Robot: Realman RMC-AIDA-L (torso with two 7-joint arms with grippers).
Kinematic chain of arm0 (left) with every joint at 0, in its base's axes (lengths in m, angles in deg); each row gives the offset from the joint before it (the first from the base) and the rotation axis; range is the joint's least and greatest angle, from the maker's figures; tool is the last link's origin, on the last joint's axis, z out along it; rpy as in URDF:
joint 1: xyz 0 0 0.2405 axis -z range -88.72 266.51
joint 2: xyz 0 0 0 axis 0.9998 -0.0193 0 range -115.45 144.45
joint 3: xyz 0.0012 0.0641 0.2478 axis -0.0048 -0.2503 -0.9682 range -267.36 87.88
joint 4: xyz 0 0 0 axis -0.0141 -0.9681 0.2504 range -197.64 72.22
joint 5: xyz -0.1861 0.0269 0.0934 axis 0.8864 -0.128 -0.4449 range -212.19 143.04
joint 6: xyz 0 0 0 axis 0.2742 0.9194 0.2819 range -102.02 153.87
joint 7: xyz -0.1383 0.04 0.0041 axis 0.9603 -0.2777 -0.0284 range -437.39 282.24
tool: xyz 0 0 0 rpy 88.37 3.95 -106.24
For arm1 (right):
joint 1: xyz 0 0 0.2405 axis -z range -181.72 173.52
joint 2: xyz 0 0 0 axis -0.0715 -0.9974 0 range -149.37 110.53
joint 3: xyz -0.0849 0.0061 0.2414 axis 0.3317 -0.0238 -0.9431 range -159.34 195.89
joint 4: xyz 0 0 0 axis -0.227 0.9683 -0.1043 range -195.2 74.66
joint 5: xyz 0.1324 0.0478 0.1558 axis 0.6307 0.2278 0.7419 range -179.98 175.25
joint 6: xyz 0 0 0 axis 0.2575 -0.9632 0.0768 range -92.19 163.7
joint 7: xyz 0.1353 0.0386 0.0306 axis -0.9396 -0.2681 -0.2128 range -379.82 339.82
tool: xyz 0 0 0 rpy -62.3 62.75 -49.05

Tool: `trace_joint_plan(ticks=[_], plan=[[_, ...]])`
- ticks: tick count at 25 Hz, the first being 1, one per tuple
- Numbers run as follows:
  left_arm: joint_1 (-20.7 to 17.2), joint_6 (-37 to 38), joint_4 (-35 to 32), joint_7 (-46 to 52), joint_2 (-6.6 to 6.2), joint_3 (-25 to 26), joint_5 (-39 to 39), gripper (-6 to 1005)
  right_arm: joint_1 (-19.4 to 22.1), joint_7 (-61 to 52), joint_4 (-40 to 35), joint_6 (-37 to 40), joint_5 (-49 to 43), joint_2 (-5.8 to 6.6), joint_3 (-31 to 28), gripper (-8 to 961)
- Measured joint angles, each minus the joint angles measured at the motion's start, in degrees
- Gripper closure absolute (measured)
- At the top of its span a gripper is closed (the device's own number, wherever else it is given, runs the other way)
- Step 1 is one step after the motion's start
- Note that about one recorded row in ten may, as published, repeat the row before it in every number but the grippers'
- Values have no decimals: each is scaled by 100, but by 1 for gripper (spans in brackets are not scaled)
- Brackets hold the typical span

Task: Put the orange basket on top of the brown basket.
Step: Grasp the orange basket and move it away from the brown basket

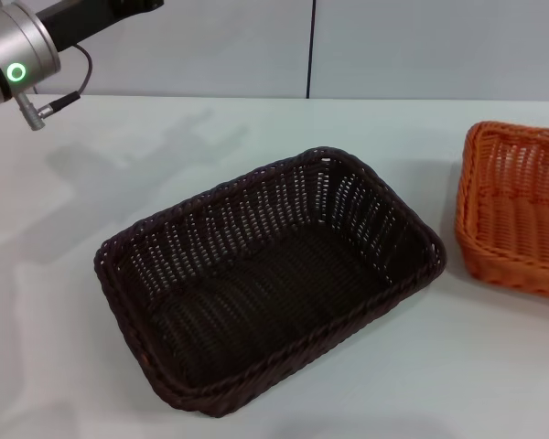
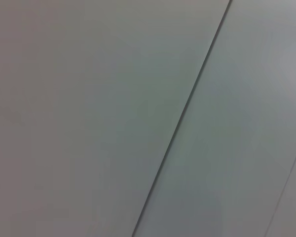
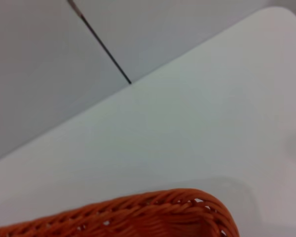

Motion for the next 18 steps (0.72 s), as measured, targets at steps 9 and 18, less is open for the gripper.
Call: trace_joint_plan(ticks=[9, 18], plan=[[38, 58, 0, -44, -11, -14, 5, 137, 168, 286, -34, -195, 1018, -29, 27, 785], [25, 89, 0, -56, -3, 24, 7, 137, 292, 1258, -8, -550, 2762, -212, 29, 784]])
